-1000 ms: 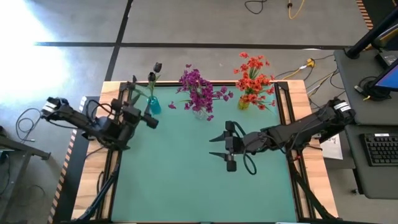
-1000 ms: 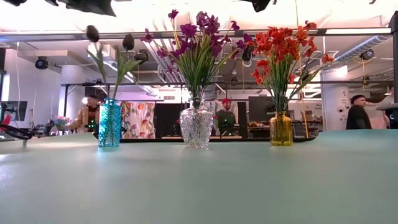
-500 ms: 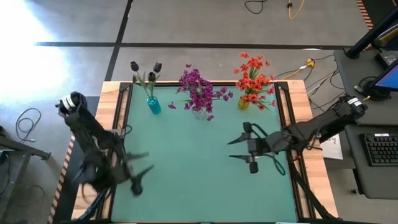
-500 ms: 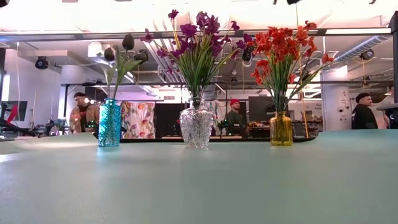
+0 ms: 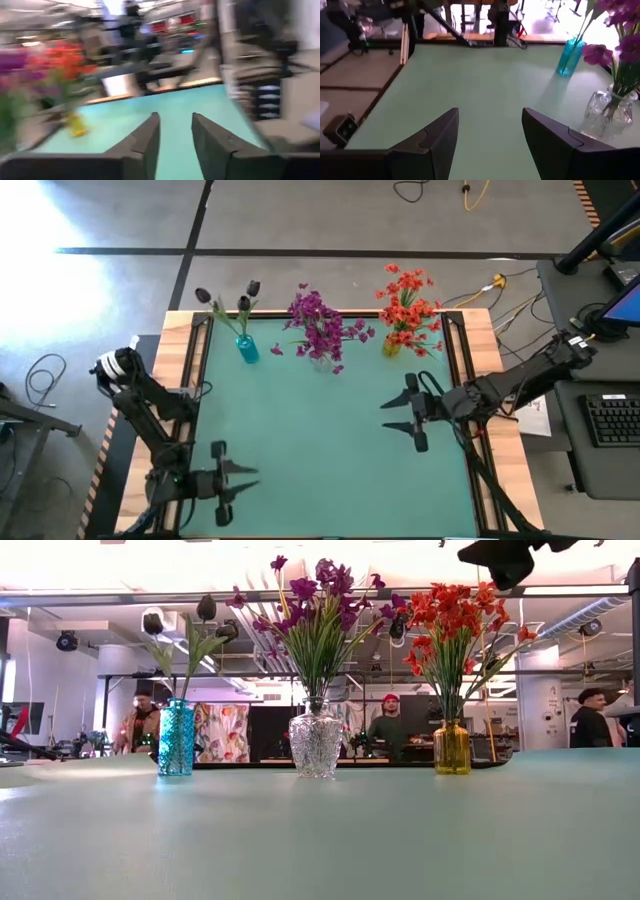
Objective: Sort flowers into vase by color
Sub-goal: Return to Home Position
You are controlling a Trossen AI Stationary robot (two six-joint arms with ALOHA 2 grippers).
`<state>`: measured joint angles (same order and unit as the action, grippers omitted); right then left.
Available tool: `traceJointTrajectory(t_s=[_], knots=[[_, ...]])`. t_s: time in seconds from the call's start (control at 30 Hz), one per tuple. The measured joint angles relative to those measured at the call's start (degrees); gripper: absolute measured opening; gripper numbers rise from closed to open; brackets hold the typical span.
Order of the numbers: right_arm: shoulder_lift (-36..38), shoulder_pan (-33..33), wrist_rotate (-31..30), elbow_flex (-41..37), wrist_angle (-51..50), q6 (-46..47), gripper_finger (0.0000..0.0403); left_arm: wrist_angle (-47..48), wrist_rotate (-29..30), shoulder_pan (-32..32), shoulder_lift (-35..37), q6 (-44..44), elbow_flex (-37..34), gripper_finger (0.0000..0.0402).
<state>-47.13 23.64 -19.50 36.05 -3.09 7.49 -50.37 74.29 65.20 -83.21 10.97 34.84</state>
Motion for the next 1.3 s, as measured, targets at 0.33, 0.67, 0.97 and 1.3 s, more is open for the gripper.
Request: traceJointTrajectory(t_s=[0.33,0.67,0.97,1.3], knots=[[1.4,0.1,2.0,-0.1,-2.3,-2.7,0.0212,-0.3,-12.3,-2.3,8.5,-15.4,-15.2,0.0008],[5.3,-0.7,4.7,-5.0,6.6,-10.9,0.0212,-1.2,-16.9,-7.2,27.9,-11.0,-29.5,0.0000],[12.3,-5.1,6.6,-9.4,10.7,-12.9,0.0212,4.5,-17.9,-9.9,46.7,0.0,-34.1,0.0000],[16.3,-6.4,8.2,-11.7,13.1,-17.0,0.0212,14.0,-18.0,-16.9,58.0,0.9,-33.9,0.0000]])
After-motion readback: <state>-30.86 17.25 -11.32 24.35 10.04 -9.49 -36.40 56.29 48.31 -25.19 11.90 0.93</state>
